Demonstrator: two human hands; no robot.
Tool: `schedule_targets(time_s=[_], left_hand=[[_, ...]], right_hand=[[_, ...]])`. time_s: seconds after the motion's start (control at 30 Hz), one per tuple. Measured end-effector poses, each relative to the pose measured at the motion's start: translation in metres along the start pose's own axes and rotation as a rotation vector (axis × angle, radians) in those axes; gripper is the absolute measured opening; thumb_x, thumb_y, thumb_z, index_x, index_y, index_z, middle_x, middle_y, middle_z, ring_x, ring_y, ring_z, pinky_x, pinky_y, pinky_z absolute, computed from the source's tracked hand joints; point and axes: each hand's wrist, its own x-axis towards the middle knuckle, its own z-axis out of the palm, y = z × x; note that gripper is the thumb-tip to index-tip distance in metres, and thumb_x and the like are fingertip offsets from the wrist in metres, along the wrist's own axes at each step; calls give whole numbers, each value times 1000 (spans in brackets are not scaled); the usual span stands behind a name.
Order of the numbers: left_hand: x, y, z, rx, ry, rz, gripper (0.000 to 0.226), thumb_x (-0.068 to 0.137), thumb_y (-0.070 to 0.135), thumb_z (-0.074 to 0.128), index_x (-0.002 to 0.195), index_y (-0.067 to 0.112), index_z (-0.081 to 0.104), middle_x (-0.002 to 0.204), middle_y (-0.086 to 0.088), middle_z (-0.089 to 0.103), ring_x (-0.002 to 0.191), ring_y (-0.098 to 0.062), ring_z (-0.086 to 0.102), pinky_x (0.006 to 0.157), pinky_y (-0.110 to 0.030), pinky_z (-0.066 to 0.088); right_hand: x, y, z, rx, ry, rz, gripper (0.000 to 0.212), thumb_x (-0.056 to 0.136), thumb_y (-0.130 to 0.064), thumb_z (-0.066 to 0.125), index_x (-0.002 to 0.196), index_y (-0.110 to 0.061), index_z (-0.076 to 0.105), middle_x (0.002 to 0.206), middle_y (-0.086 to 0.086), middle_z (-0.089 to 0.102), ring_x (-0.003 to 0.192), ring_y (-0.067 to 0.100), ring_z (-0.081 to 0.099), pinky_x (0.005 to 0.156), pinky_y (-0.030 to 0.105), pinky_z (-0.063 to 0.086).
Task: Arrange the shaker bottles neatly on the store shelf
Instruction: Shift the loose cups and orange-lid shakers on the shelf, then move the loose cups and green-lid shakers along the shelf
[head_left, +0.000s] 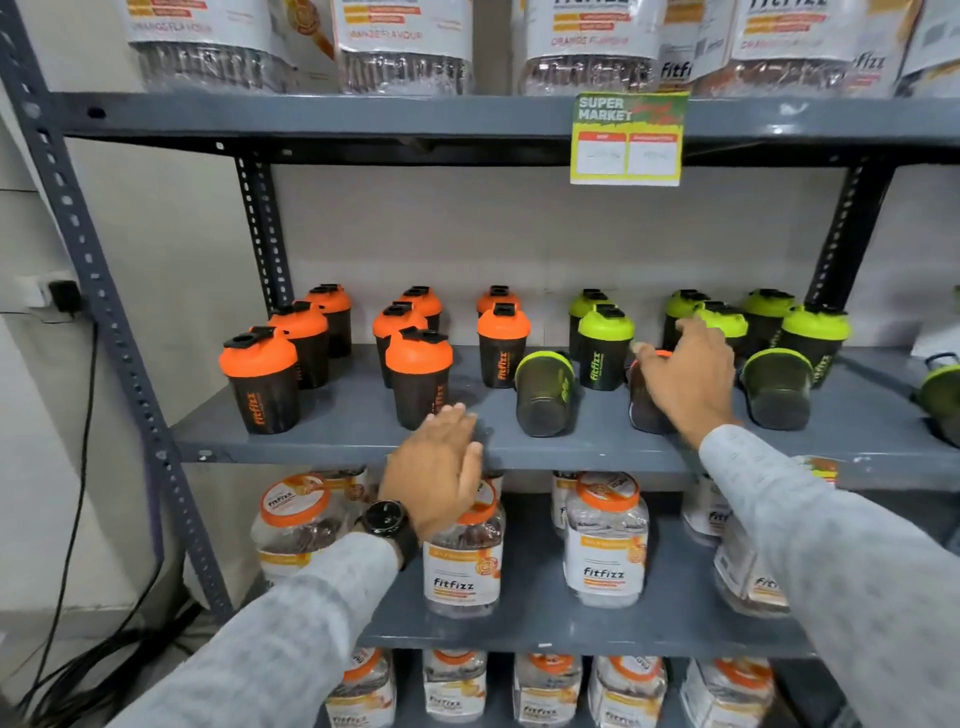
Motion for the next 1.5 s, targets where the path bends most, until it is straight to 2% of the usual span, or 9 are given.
schedule_targets(time_s=[0.23,0.33,0.47,0.57,0.83,1.03,1.23,1.37,1.5], left_hand=[[24,33,24,221,-200,-52,64,100,42,19,150,8,42,158,-15,40,148,-28,33,125,-40,17],[21,33,25,215,-220,-88,66,100,44,19,150,7,40,159,-15,39,148,-28,33,125,-41,18],[19,31,26,219,-236,-83,69,100,49,18,153,10,36,161,-14,35,150,-27,30,126,-41,16],[15,29,27,241,-229,-101,70,100,51,16,153,10,36,161,-13,36,150,-27,31,126,-41,17],[16,26,22,224,-243,-98,64,102,47,19,153,11,36,161,-12,37,149,-26,33,124,-39,17],[14,24,15,210,-263,-74,62,103,45,20,154,11,34,161,-12,37,149,-26,32,126,-40,19],[-12,1,-6,136,14,-169,54,100,40,25,132,18,63,140,-8,63,128,-25,59,105,-38,47],[-20,-40,-19,214,-40,-261,64,101,39,19,147,5,48,156,-17,43,148,-30,35,125,-43,20],[-19,-66,-17,271,-190,-263,66,105,45,16,157,7,28,166,-14,24,156,-28,14,127,-45,1]], right_hand=[[22,36,2,18,-192,352,89,83,-62,73,140,2,50,143,28,53,132,46,50,105,48,43],[30,48,8,165,-336,455,82,78,-67,74,130,-4,62,129,18,65,114,40,62,86,43,56],[35,54,12,335,-423,570,78,69,-66,81,124,-14,64,114,10,68,91,29,67,61,33,52],[41,54,13,418,-460,613,67,68,-60,87,112,-14,65,91,7,73,60,21,73,44,26,50],[43,48,18,550,-436,666,66,70,-33,93,122,-9,61,90,13,73,56,27,74,36,34,52],[39,11,6,569,-298,536,78,44,-52,90,107,-13,68,102,11,74,81,31,75,55,40,62],[14,-61,12,666,-218,370,78,32,-57,82,100,-23,63,98,4,73,86,28,74,74,49,65],[-22,-102,34,663,-194,273,89,42,-54,88,118,-21,57,109,2,70,96,26,69,84,42,60],[-60,-125,59,583,-153,194,85,52,-52,92,117,-20,47,118,5,64,103,29,64,80,35,48]])
